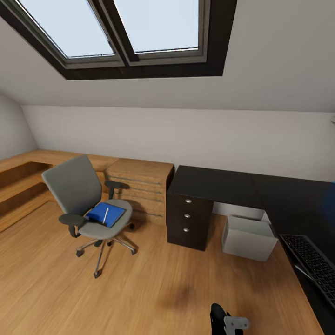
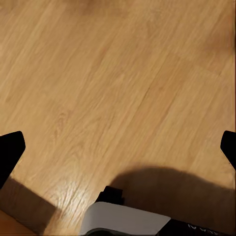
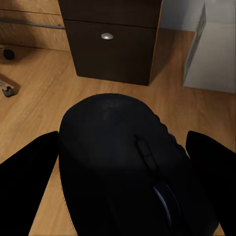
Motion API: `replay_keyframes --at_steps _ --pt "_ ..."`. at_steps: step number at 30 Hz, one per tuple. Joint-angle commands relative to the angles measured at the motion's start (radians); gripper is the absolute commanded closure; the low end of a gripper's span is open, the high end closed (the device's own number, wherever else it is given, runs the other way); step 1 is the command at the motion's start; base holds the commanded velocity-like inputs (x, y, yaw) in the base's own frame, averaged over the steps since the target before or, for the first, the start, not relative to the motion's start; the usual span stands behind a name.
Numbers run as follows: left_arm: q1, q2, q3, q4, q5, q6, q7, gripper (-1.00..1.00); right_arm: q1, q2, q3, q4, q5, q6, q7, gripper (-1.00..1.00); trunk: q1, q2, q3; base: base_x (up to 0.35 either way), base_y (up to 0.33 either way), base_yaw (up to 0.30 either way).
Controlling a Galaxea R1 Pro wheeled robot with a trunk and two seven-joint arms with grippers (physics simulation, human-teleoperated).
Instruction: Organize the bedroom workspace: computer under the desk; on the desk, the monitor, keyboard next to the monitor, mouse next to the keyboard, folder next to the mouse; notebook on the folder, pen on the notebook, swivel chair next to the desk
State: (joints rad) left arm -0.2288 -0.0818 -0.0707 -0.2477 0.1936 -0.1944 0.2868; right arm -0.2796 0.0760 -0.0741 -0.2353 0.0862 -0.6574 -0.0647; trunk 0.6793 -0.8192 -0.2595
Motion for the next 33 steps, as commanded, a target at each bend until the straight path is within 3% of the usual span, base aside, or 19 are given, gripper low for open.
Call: replay_keyframes --at_steps 1,12,16,18,20,22,24,26,29,30,31,32,33 --pt "-0.001 0.000 -0.008 0.001 0.010 -0.017 0.005 -1.00 -0.001 0.001 -0.007 0.001 0.009 -0.003 -0.003 1.00 0.001 -0.001 -0.001 0.321 0.000 0.000" --pt "-0.001 -0.002 -0.008 0.001 0.009 -0.034 0.005 -1.00 -0.001 0.002 -0.007 0.001 0.010 -0.004 -0.003 1.00 0.001 -0.001 -0.001 0.321 0.000 0.000" --pt "0.000 -0.003 -0.008 0.000 0.009 -0.095 0.002 -1.00 -0.001 0.002 -0.006 -0.005 0.009 -0.010 -0.003 1.00 0.001 -0.001 -0.001 0.321 0.000 0.000" --pt "-0.001 -0.005 -0.011 -0.004 0.008 -0.125 0.002 -1.00 -0.001 0.003 -0.007 -0.019 0.008 -0.013 -0.004 1.00 0.001 -0.001 -0.001 0.321 0.000 0.000" --pt "0.000 -0.013 -0.034 -0.023 -0.006 -0.145 0.004 -1.00 -0.001 0.007 -0.008 -0.129 0.004 0.010 -0.007 1.00 0.001 -0.001 -0.001 0.321 0.000 0.000" --pt "0.000 -0.025 -0.048 -0.072 -0.012 -0.146 0.007 -1.00 0.000 0.022 -0.010 -0.246 0.003 0.079 -0.008 1.00 0.001 -0.001 -0.001 0.321 0.000 0.000" --pt "0.000 -0.036 -0.059 -0.146 -0.016 -0.134 0.010 -1.00 0.001 0.043 -0.011 -0.386 0.004 0.208 -0.009 1.00 0.001 -0.001 -0.001 0.321 0.000 0.000" --pt "-0.001 -0.043 -0.066 -0.265 -0.018 -0.066 0.026 -1.00 0.002 0.059 -0.012 -0.586 0.004 0.450 -0.009 1.00 0.001 -0.001 -0.001 0.321 0.000 0.000" --pt "0.009 -0.043 -0.069 -0.529 -0.017 0.164 0.062 -1.00 0.002 0.067 -0.008 -0.854 0.001 0.813 -0.008 1.00 0.001 -0.001 -0.001 0.321 0.000 0.000" --pt "0.028 -0.042 -0.070 -0.638 -0.017 0.253 0.068 -1.00 0.002 0.069 -0.007 -0.921 0.000 0.901 -0.008 1.00 0.001 -0.001 -0.001 0.321 0.000 0.000" --pt "0.068 -0.042 -0.070 -0.802 -0.017 0.381 0.074 -1.00 0.001 0.072 -0.004 -0.997 -0.001 0.994 -0.007 1.00 0.001 -0.001 -0.001 0.321 0.000 0.000" --pt "0.091 -0.041 -0.070 -0.903 -0.016 0.457 0.075 -1.00 0.001 0.074 0.001 -1.039 -0.002 1.037 -0.007 1.00 0.001 -0.001 -0.001 0.321 0.000 0.000" --pt "0.100 -0.041 -0.070 -0.949 -0.015 0.492 0.076 -1.00 0.001 0.075 0.003 -1.060 -0.002 1.053 -0.007 1.00 0.001 -0.001 -0.001 0.321 0.000 0.000"
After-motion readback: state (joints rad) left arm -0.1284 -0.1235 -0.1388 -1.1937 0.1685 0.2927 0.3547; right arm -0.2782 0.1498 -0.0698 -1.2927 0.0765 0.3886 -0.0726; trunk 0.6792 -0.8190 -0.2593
